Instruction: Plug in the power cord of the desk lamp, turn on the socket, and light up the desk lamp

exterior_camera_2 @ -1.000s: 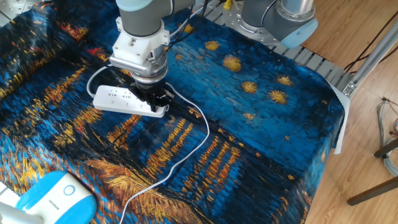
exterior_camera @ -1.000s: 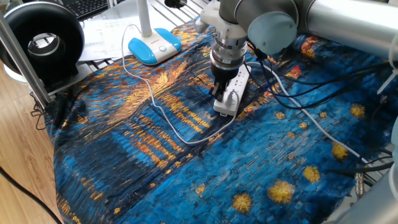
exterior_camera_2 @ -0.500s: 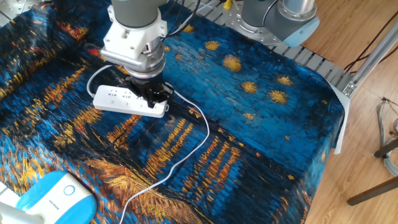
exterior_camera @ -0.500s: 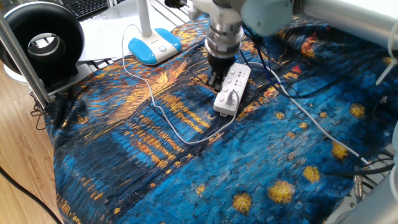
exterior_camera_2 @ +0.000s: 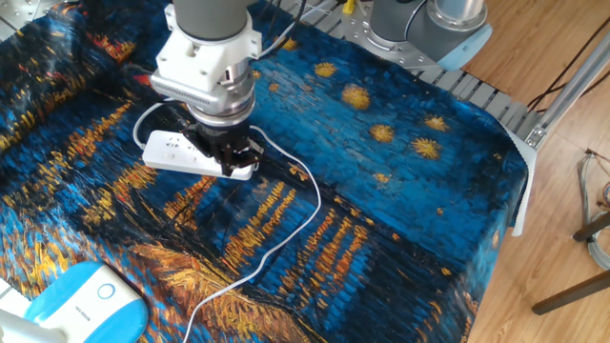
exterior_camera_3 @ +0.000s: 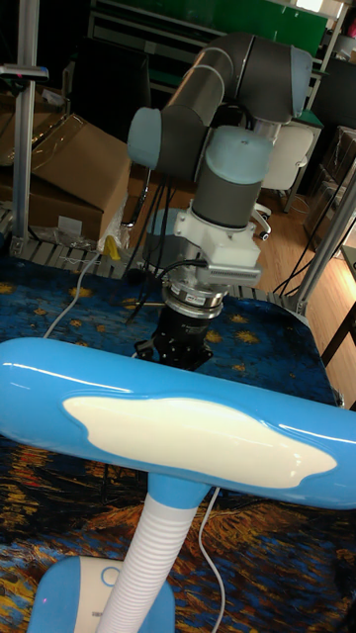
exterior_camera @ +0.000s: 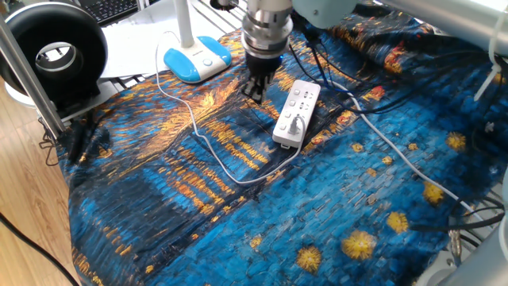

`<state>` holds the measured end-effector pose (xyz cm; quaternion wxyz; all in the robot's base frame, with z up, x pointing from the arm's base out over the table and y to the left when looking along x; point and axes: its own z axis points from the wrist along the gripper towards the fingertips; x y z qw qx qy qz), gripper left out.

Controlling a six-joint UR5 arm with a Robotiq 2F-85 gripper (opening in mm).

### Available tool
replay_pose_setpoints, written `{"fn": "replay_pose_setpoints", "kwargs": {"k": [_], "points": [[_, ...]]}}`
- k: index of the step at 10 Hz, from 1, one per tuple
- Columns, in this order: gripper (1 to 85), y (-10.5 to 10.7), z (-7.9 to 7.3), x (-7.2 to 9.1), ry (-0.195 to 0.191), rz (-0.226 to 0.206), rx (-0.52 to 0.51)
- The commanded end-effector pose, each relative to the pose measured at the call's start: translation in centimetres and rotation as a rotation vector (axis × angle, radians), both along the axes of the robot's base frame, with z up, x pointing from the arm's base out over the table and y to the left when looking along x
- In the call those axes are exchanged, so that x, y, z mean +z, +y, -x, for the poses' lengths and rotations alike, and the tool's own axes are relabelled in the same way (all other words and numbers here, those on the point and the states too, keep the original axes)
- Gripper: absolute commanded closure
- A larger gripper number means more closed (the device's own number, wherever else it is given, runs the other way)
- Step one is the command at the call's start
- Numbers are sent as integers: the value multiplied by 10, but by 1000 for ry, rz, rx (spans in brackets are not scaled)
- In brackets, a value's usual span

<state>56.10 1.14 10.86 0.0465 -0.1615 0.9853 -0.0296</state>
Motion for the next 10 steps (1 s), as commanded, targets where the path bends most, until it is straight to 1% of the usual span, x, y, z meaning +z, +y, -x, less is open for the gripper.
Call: {"fn": "replay_pose_setpoints", "kwargs": {"k": [1,2,3,4,5,6,8,9,10], "points": [[843,11,-11,11,-28,22,-12],[843,11,-14,10,-34,22,0],[843,6,-15,11,-39,35,20],[843,2,-17,13,-45,35,38],[843,5,-20,14,-51,14,46],[843,5,-22,15,-60,17,47],[843,10,-22,12,-48,1,29],[843,9,-23,11,-48,7,26],[843,11,-25,9,-46,3,26]]}}
